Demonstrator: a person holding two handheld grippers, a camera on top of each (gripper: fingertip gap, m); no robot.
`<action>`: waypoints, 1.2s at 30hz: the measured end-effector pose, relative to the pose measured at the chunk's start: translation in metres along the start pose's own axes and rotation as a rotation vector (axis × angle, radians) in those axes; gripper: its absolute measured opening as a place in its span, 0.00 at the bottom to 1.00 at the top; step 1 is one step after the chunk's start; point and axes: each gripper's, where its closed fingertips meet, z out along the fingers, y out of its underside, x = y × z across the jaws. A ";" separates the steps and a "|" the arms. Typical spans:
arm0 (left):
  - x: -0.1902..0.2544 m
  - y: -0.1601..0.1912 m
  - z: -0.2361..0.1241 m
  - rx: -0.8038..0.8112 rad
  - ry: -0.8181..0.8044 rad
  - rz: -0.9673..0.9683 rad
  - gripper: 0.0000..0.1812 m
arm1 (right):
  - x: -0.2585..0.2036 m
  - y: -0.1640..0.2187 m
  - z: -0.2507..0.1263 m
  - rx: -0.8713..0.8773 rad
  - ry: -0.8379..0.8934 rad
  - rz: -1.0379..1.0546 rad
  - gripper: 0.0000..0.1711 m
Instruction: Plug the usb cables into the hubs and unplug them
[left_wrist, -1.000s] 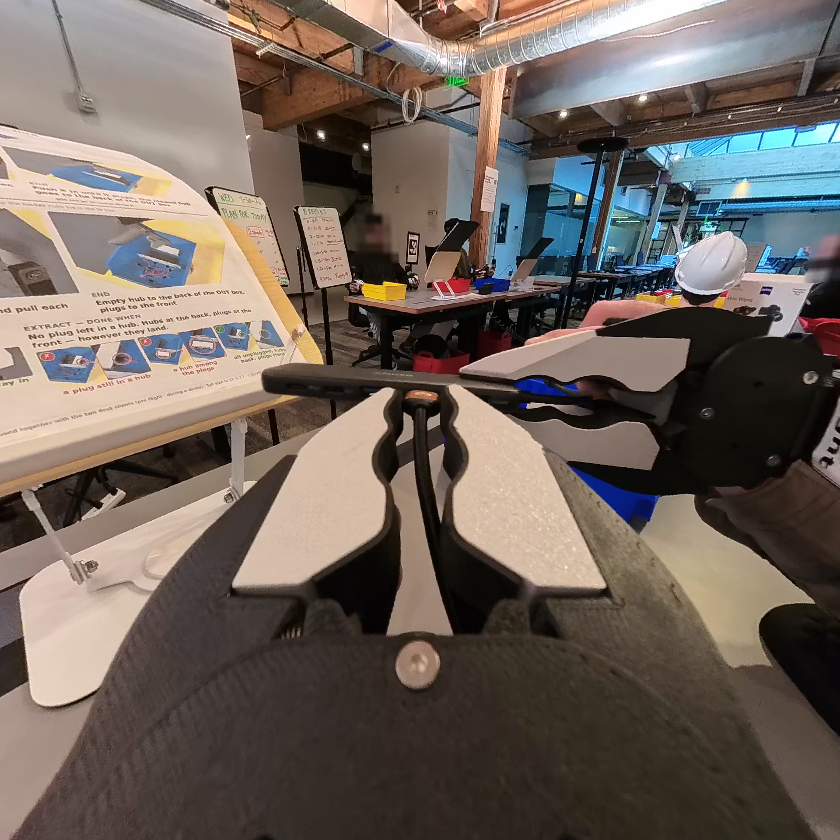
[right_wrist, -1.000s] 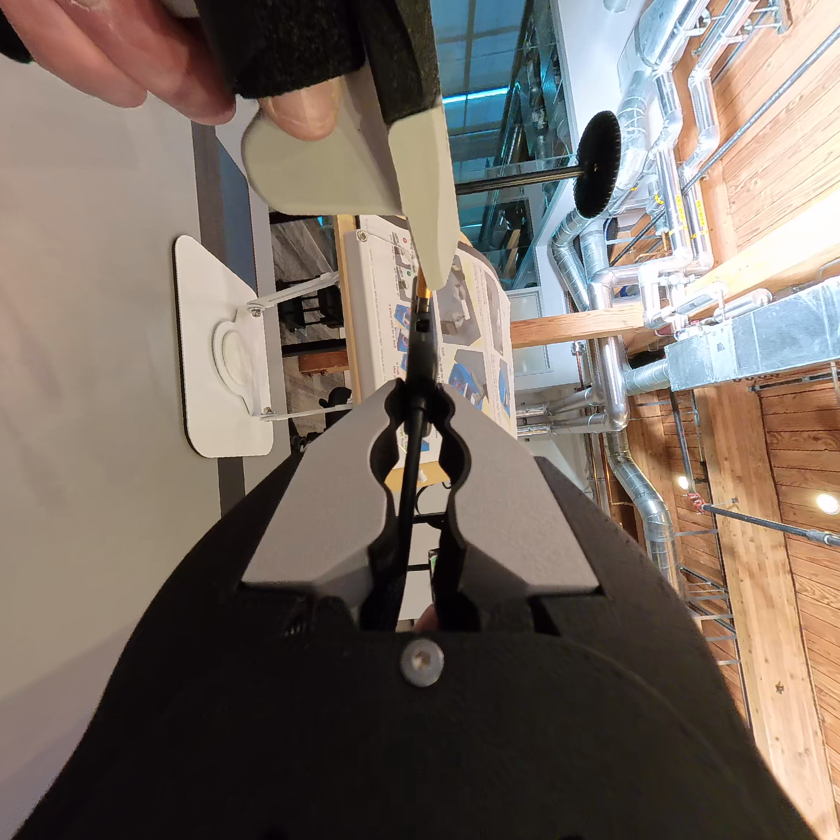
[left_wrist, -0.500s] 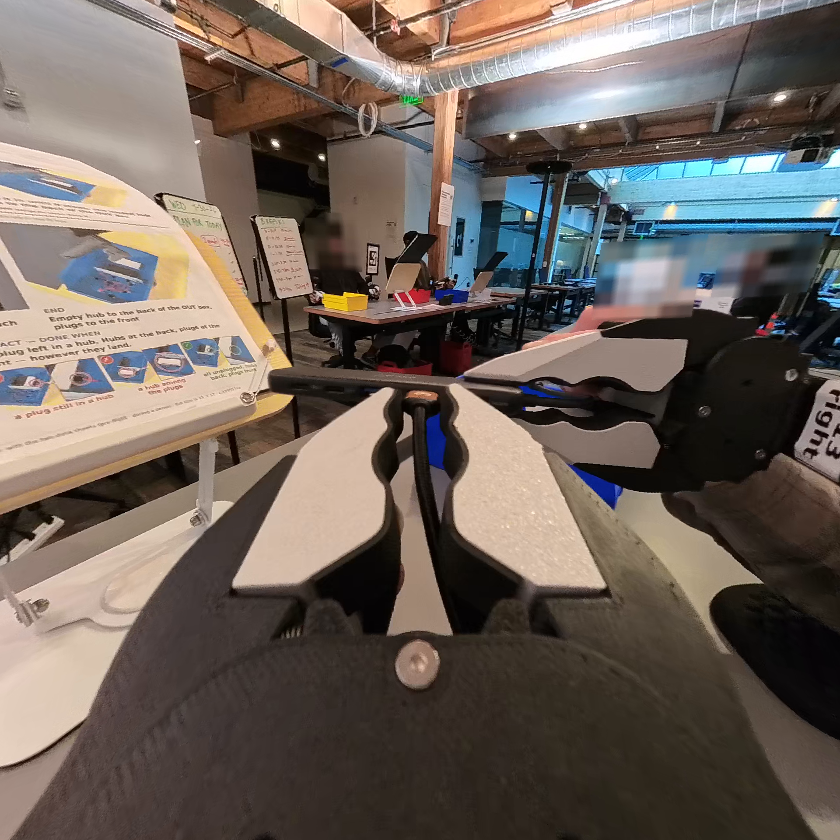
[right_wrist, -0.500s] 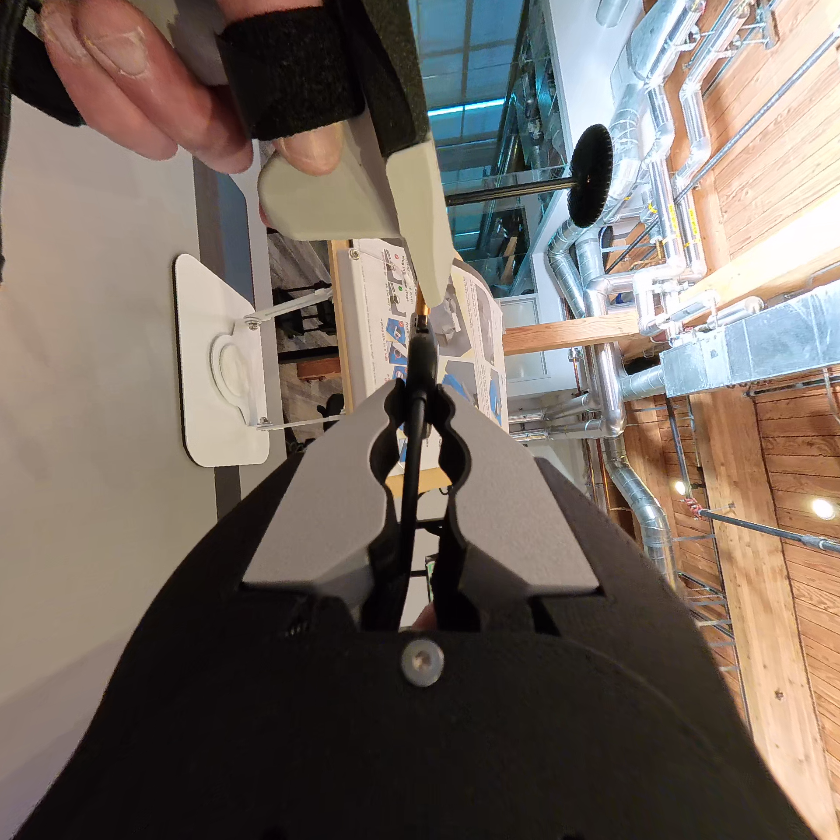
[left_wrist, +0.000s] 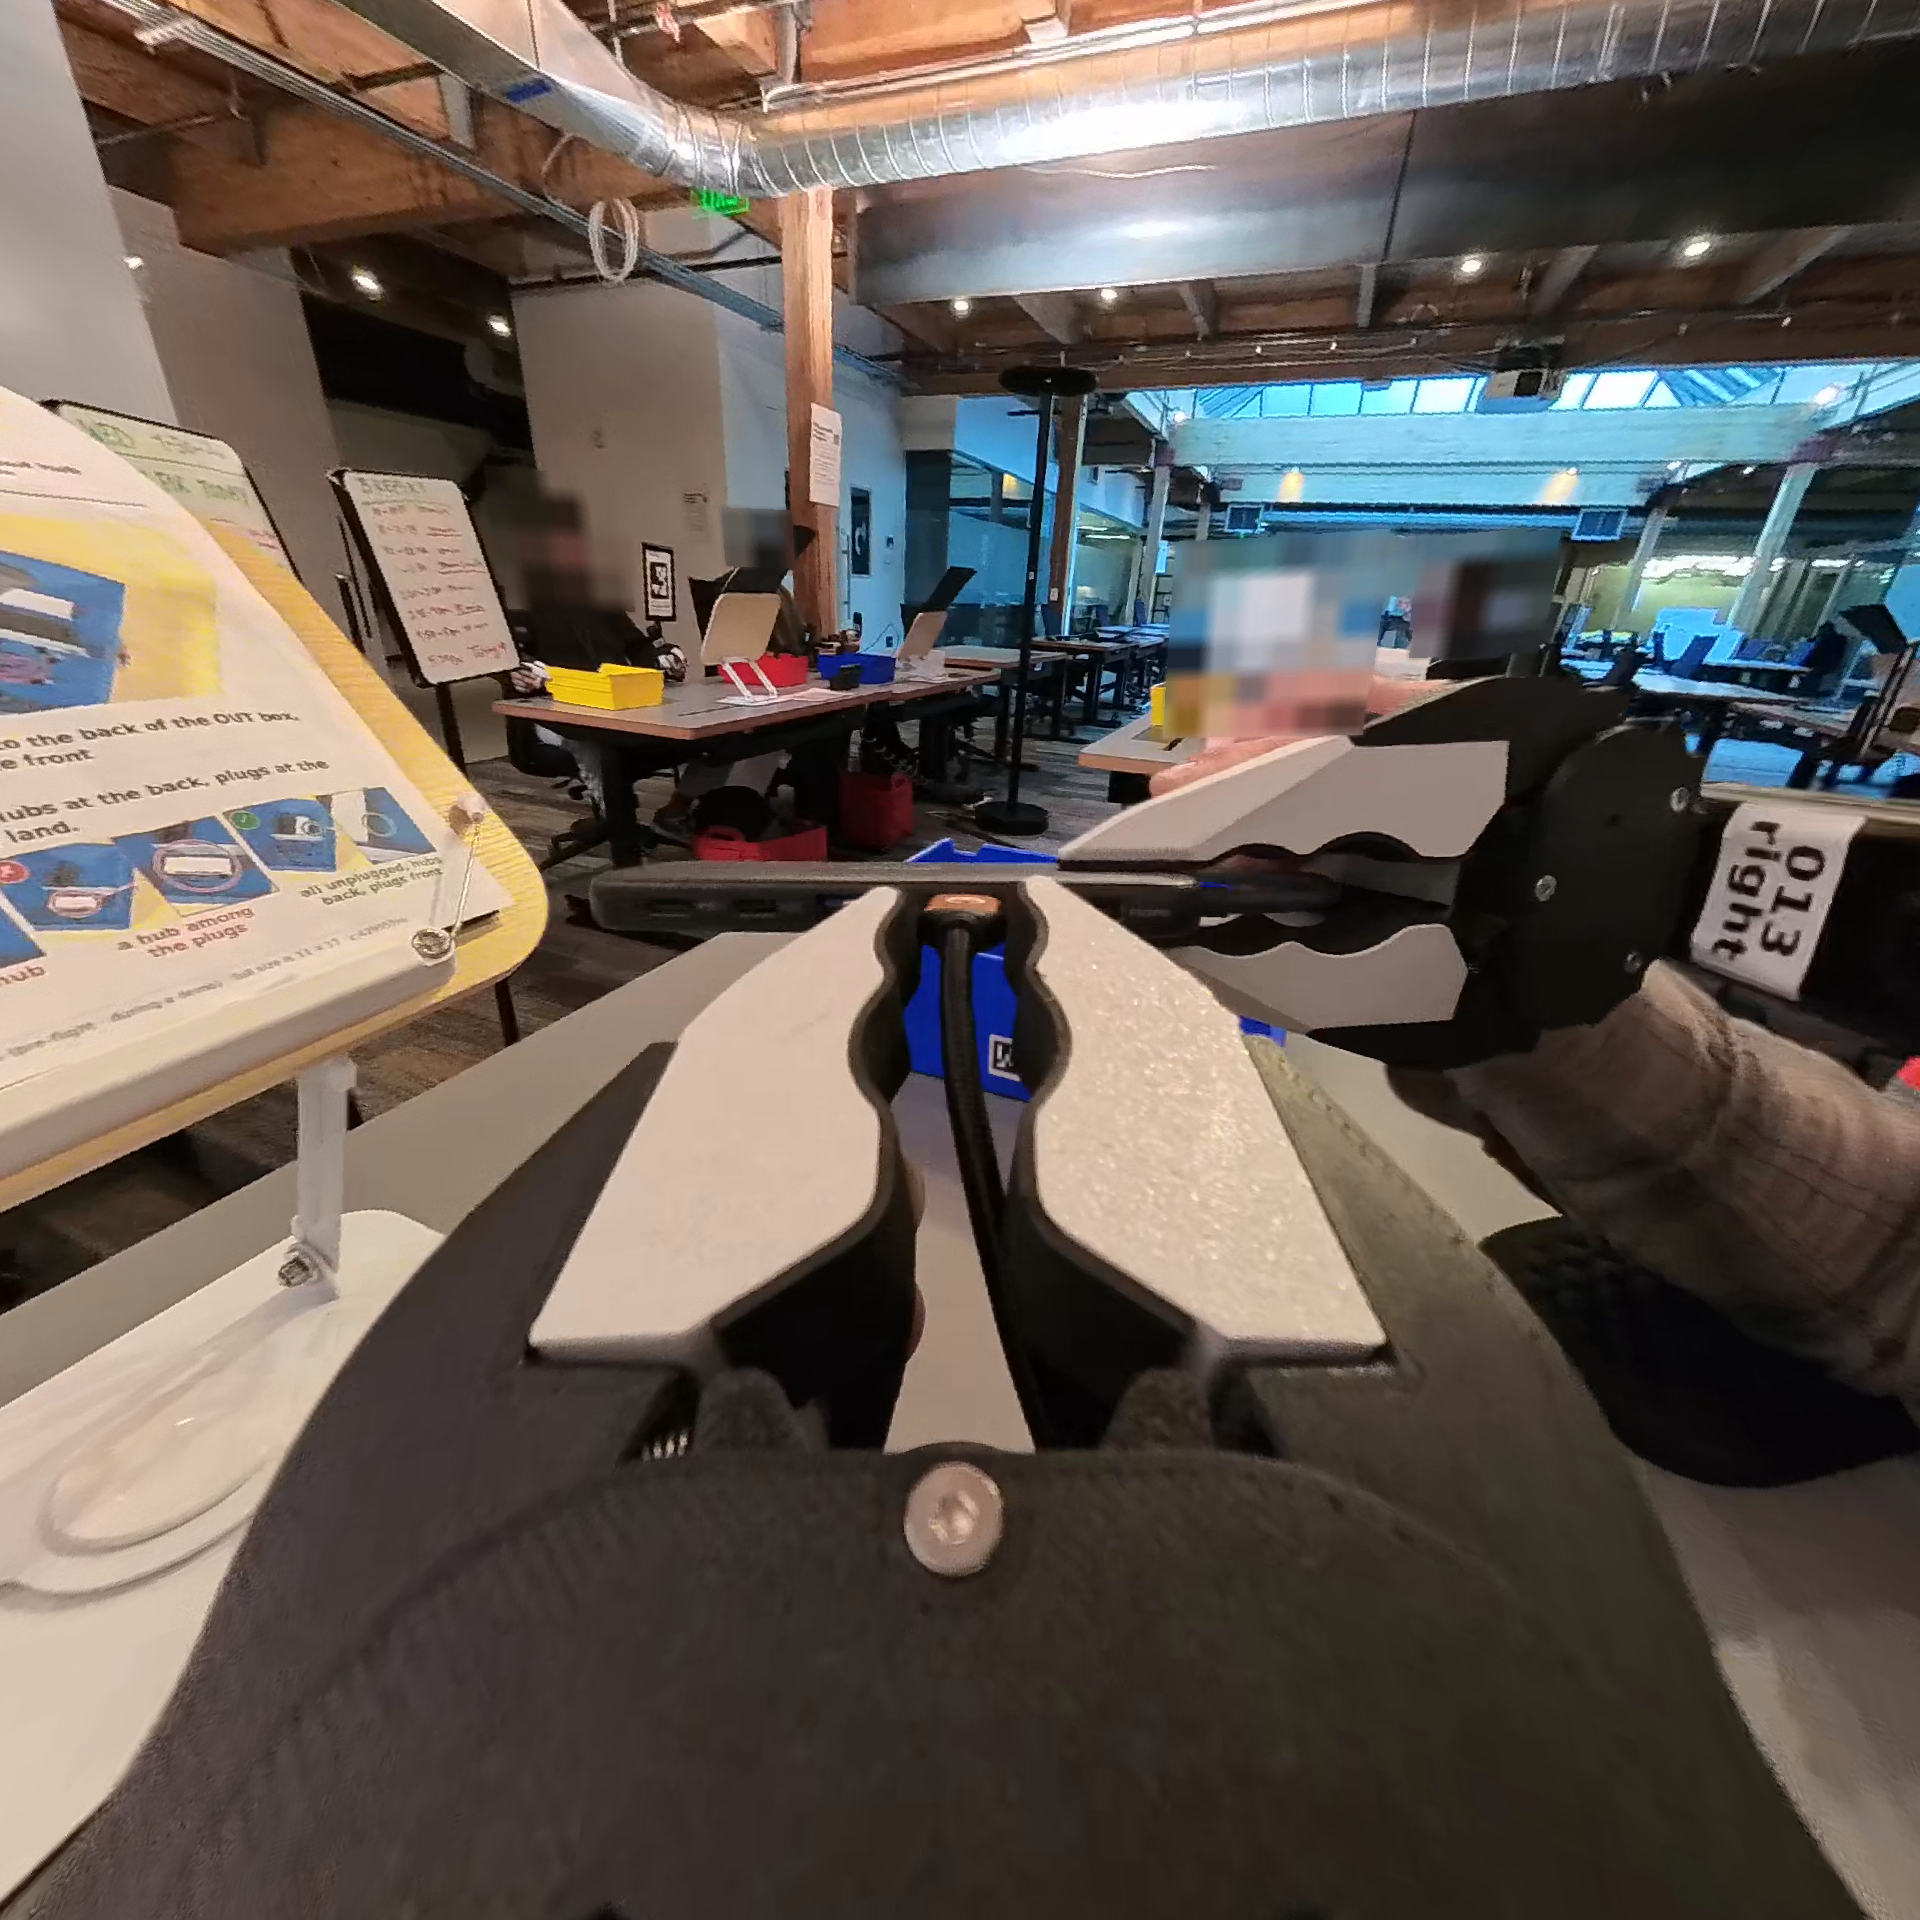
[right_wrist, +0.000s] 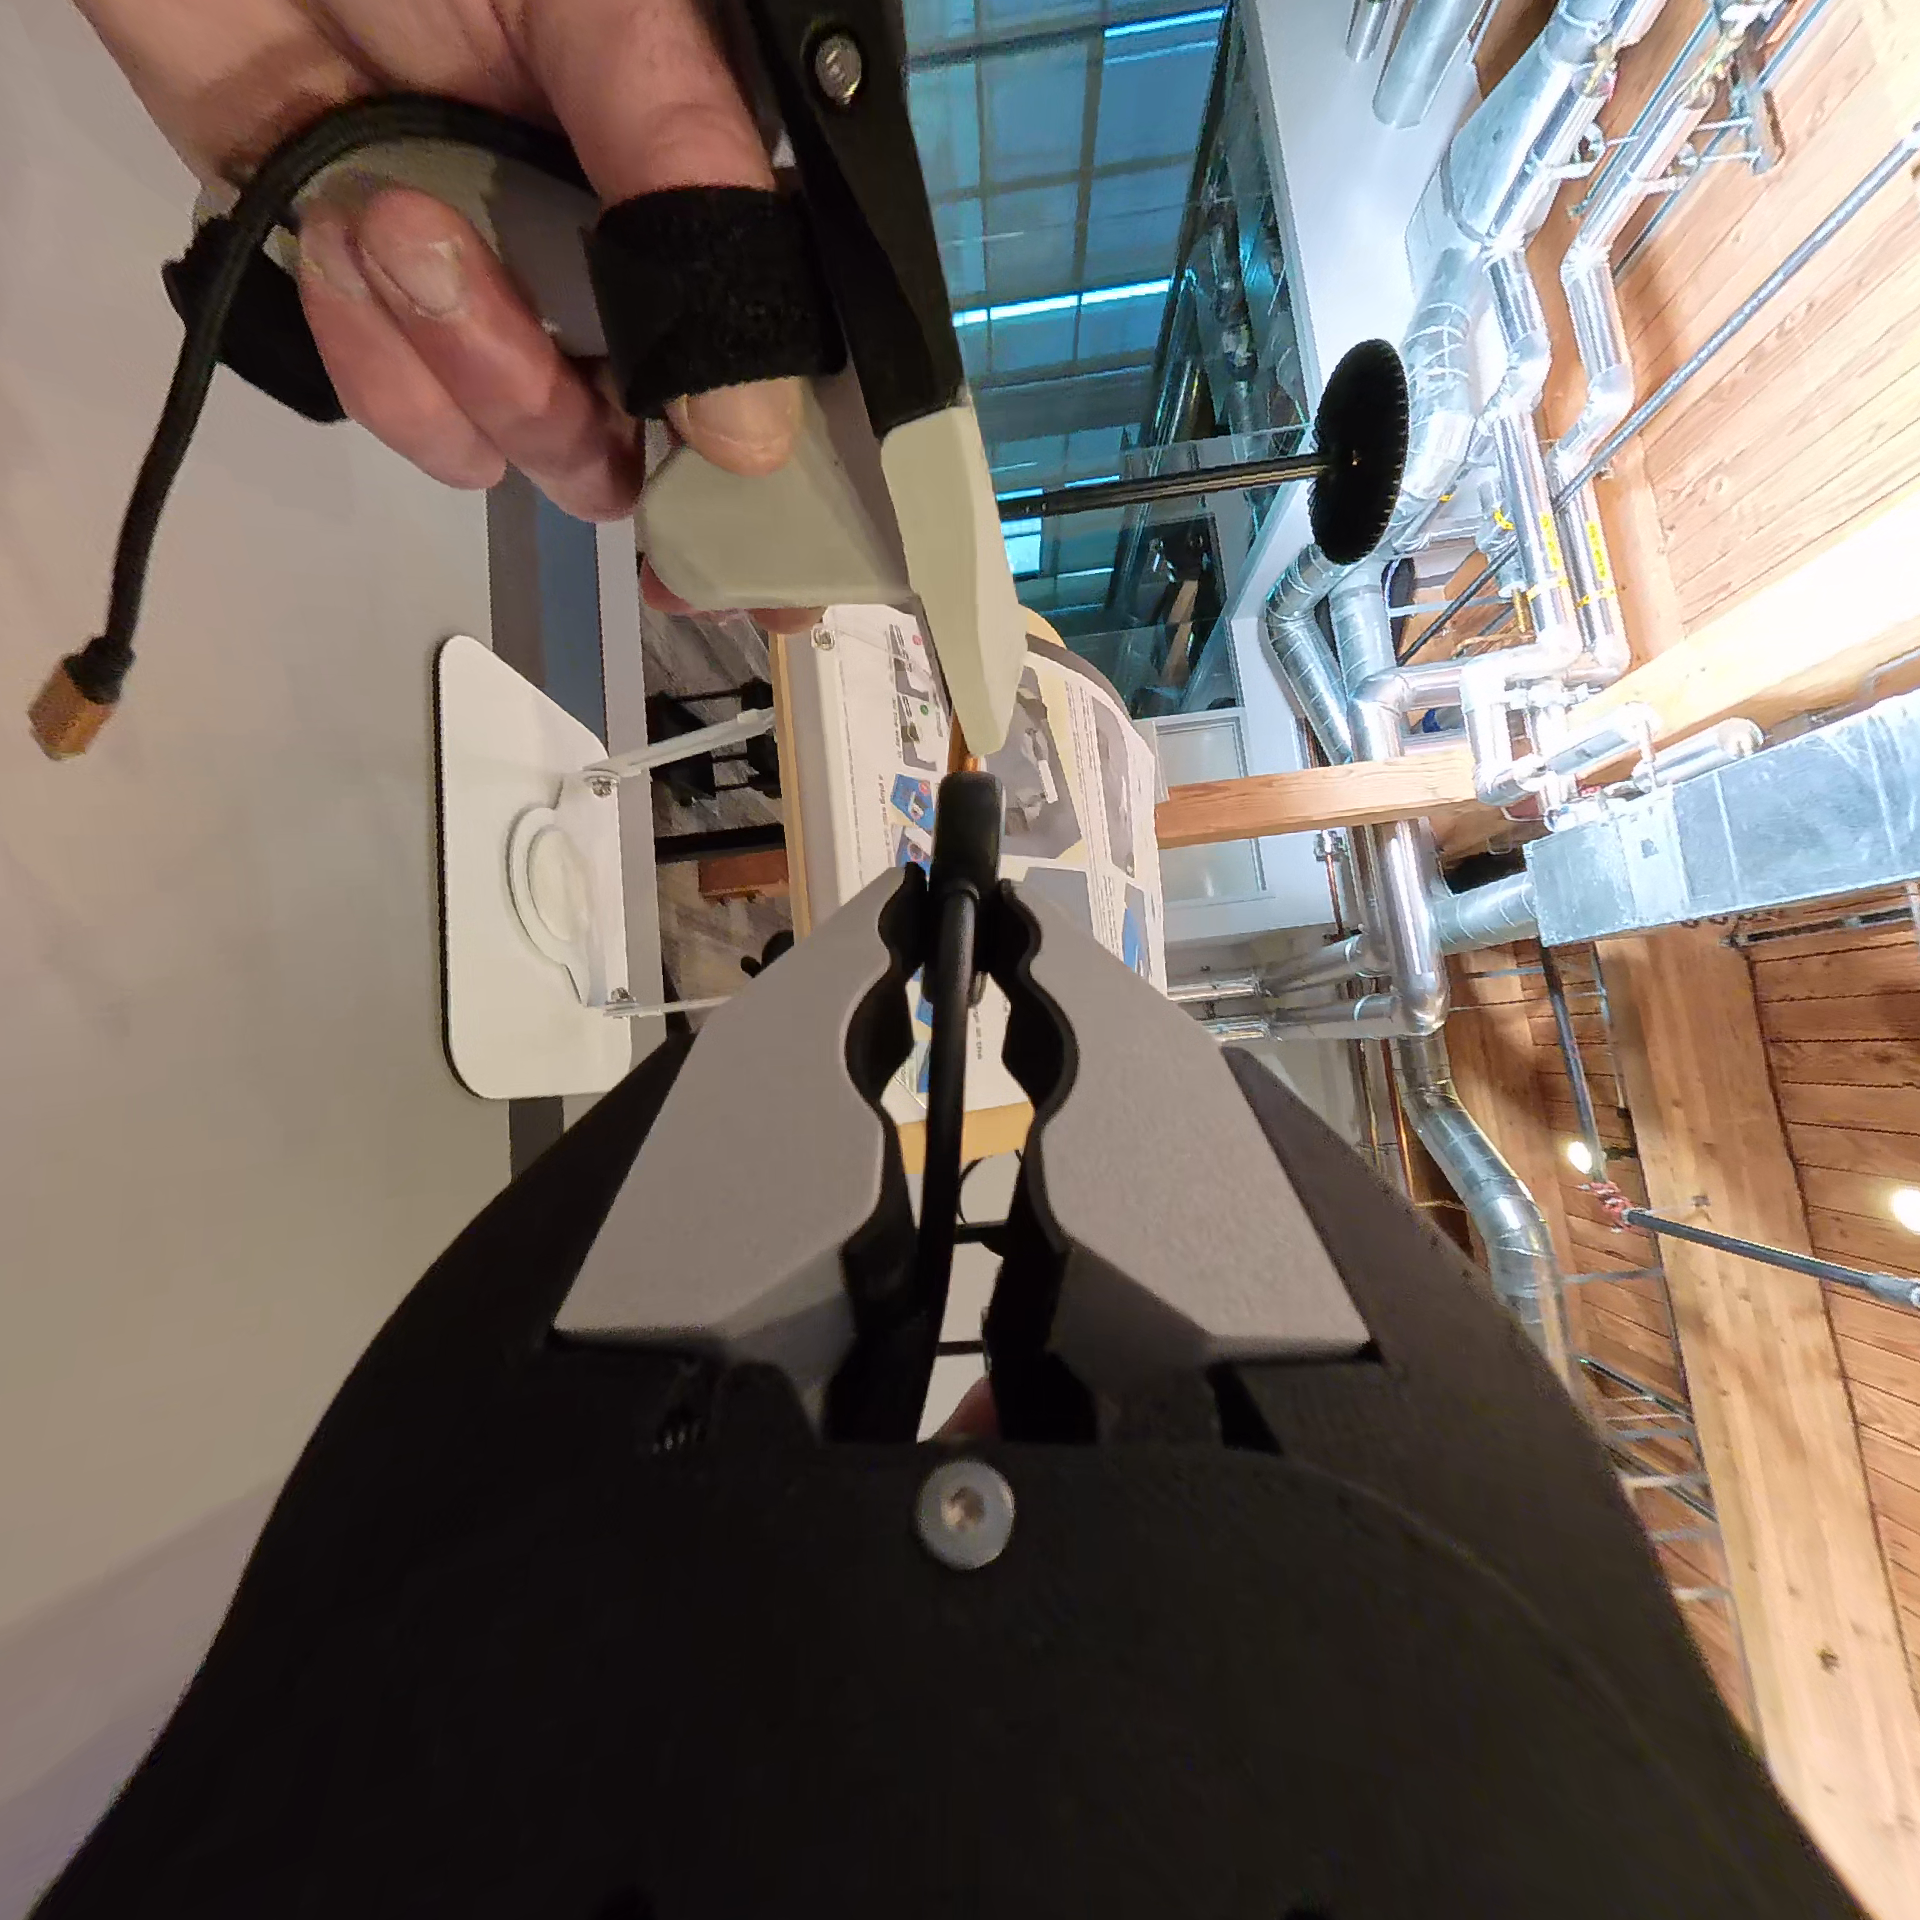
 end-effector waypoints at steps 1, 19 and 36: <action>0.000 -0.001 0.000 0.003 0.001 -0.006 0.08 | 0.000 -0.001 0.000 0.001 0.003 0.000 0.05; -0.031 0.008 -0.002 -0.042 -0.196 0.092 0.08 | -0.006 0.018 0.006 -0.144 -0.045 -0.076 0.18; -0.026 0.028 0.006 -0.111 -0.326 0.239 0.09 | -0.029 0.034 0.034 -0.359 0.017 0.029 0.06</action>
